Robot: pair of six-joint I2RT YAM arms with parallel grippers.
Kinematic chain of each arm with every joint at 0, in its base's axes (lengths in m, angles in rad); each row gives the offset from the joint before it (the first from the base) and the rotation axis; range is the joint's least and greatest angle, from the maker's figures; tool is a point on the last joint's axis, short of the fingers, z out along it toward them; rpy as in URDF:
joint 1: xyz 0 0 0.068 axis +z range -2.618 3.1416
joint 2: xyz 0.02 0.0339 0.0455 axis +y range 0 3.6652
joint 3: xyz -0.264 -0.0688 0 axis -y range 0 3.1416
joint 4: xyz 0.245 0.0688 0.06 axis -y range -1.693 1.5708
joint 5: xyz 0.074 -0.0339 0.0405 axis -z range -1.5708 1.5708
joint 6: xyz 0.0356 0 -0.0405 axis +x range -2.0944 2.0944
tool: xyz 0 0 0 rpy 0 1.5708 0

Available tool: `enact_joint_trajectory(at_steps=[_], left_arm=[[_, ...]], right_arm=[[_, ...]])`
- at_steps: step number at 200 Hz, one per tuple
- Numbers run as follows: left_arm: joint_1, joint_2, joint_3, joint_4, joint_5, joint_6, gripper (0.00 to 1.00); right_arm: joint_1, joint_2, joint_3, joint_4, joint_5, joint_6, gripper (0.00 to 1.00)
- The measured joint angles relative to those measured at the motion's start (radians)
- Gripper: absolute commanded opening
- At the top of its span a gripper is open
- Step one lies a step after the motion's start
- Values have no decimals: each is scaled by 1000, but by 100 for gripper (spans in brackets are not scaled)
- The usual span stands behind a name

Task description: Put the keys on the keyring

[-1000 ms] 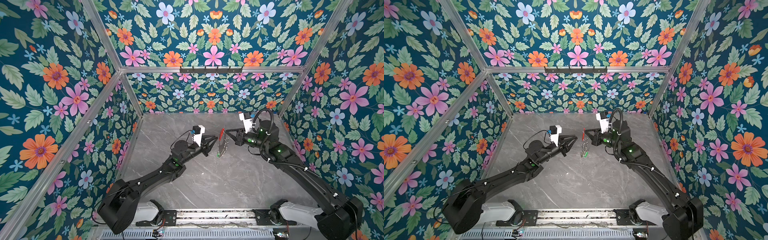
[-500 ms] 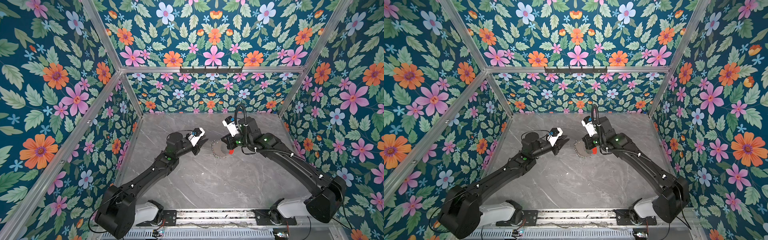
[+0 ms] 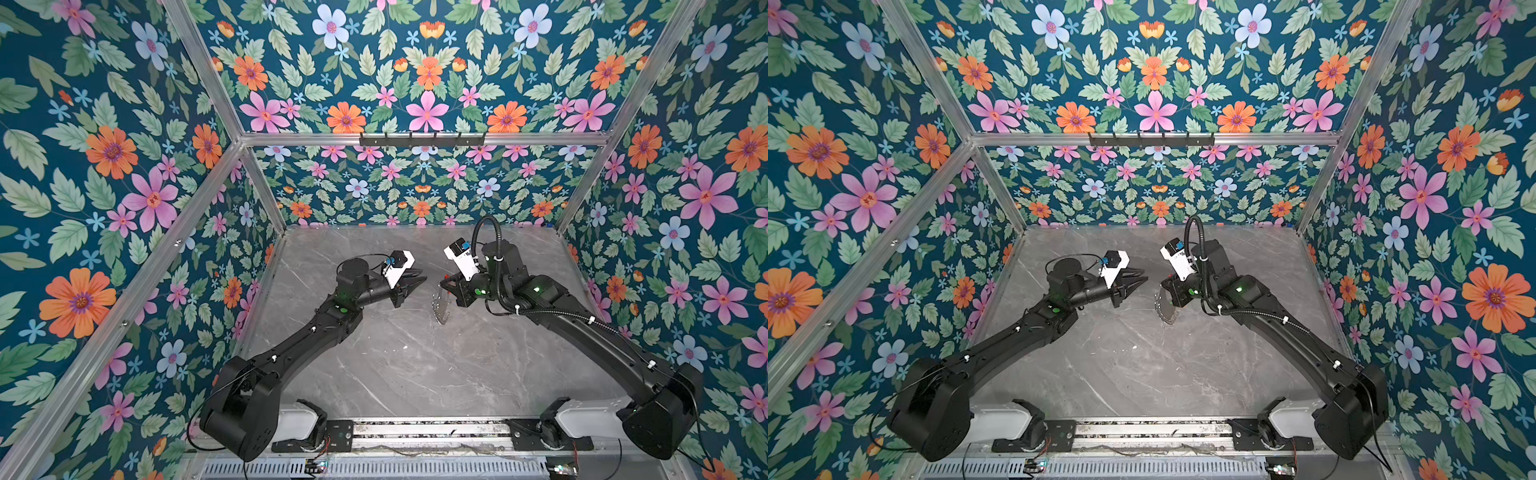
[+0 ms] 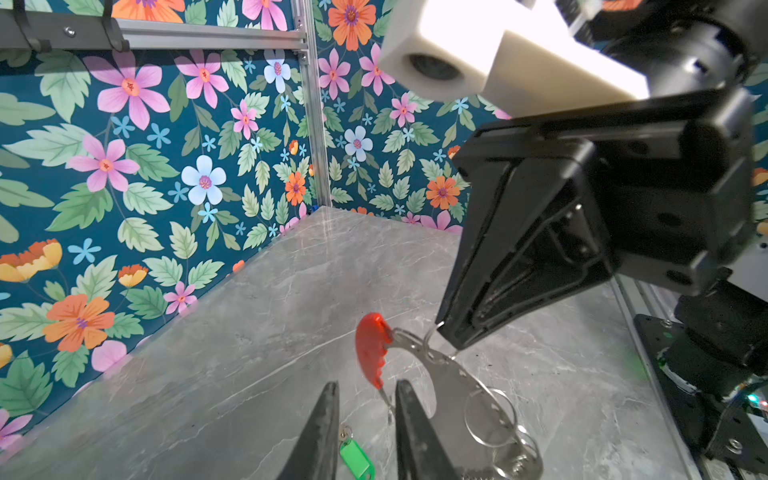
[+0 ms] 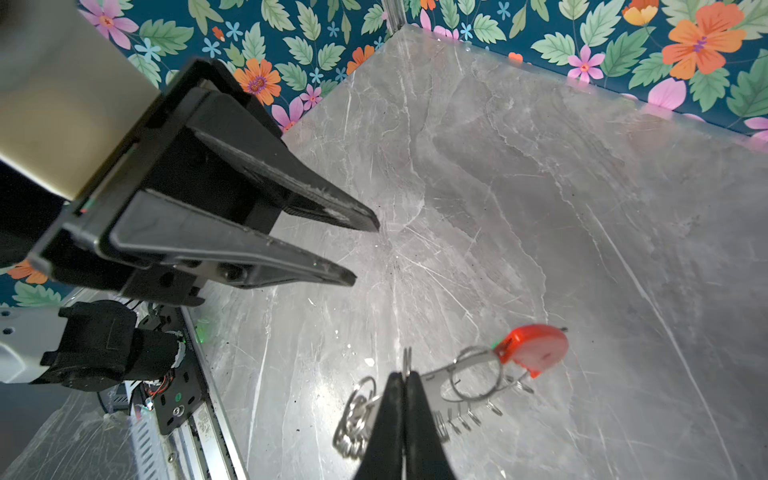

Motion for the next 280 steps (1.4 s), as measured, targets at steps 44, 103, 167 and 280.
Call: enact_joint_trajectory(at_steps=[44, 103, 167, 280], left_arm=[[-3, 21, -2, 26, 63, -50, 18], [-5, 31, -2, 48, 98, -60, 17], [-7, 50, -5, 57, 109, -59, 0], [3, -5, -51, 42, 83, -52, 19]], right_arm=[[10, 27, 32, 18, -19, -3, 0], [28, 56, 64, 23, -25, -2, 0], [46, 64, 76, -9, 0, 9, 0], [50, 64, 60, -5, -22, 0, 0]])
